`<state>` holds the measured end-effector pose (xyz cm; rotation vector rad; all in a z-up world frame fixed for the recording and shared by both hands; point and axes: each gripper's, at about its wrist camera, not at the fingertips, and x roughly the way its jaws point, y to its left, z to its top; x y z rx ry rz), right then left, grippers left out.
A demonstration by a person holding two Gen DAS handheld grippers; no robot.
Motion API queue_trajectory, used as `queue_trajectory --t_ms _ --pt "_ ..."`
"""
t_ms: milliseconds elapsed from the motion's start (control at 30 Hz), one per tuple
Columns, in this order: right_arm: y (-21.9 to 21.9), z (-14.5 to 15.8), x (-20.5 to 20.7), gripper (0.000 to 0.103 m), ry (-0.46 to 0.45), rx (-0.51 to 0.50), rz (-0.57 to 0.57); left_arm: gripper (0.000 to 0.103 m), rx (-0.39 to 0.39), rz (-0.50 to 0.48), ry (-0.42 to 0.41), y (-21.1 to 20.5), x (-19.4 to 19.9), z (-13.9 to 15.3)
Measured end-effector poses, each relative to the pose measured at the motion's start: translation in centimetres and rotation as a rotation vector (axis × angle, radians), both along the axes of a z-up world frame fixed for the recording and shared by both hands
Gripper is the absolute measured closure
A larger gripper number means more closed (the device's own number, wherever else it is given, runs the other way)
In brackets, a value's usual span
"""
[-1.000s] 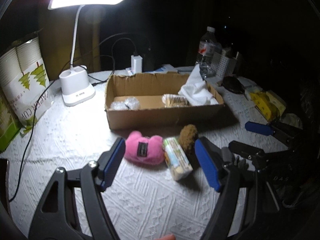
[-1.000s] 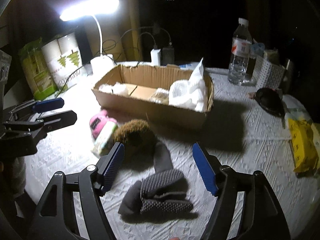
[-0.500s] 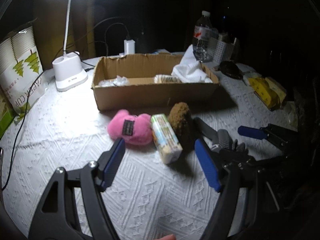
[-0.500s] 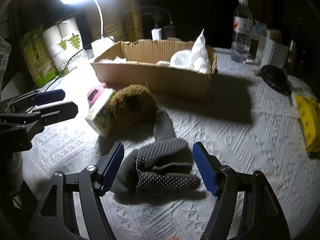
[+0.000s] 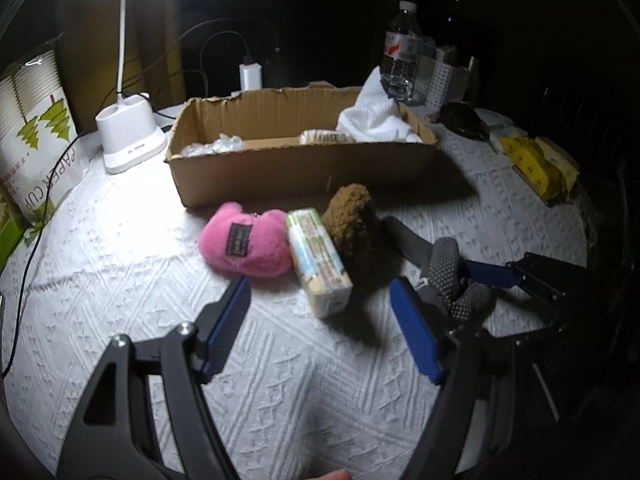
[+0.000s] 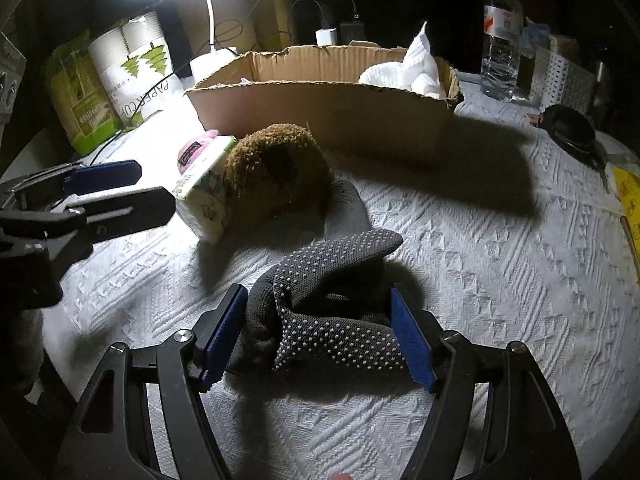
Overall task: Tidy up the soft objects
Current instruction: 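Grasp the grey dotted glove with the right tool, then grasp the brown fuzzy plush with the left tool while the right tool holds the glove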
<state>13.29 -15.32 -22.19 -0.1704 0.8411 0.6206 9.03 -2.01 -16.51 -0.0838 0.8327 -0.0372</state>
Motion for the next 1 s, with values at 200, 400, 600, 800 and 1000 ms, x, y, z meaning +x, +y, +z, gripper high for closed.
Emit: queue_trajectory --t_ms 200,400,600,800,1000 --pt "-0.6 0.4 0.1 0.070 0.005 0.031 0.032 0.029 0.016 -0.007 0.002 -0.4 0.7 0.2" --pt "-1.9 1.1 1.0 0.072 -0.012 0.054 0.020 0.029 0.041 -0.031 -0.002 -1.6 2.0 0.8" --pt "-4.7 2.0 2.6 0.072 -0.034 0.090 -0.033 0.029 0.056 -0.049 -0.012 -2.6 3.9 1.4" --pt "-7.2 2.1 4.0 0.072 -0.040 0.113 -0.075 0.029 0.063 -0.076 -0.016 -3.8 5.9 1.8" --pt "-8.9 1.6 5.1 0.072 -0.031 0.135 -0.104 0.029 0.079 -0.084 0.007 -4.4 8.2 0.8"
